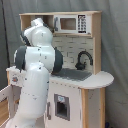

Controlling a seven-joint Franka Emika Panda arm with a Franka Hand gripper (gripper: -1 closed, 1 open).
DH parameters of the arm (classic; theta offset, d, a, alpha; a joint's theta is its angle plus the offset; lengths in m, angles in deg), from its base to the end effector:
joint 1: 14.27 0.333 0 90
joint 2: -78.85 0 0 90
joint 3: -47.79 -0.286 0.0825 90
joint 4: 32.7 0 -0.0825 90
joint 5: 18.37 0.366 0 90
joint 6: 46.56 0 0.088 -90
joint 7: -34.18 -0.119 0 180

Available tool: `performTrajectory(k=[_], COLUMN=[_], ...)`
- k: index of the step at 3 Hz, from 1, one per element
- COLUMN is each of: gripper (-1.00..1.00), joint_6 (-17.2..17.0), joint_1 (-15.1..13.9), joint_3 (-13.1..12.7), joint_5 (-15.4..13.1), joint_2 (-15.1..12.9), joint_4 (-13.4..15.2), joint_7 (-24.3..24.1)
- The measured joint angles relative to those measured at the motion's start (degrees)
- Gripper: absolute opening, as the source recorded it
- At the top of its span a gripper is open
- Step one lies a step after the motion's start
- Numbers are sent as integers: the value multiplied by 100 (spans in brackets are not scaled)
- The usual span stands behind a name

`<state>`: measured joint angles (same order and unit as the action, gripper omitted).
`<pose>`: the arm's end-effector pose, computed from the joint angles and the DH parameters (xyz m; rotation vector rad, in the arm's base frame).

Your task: Play with the kitchen

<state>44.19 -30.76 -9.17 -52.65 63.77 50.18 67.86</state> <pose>0.5214 0.2768 0.5589 2.2088 1.6605 0.0173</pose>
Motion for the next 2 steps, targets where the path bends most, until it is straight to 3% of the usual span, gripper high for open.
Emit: performTrajectory(k=[2], gripper=[-100], joint_6=[606], joint_1=[860], joint_3=[-70], joint_5=[-213], joint_2=[-471], joint_4=[-78], joint_7=[-319])
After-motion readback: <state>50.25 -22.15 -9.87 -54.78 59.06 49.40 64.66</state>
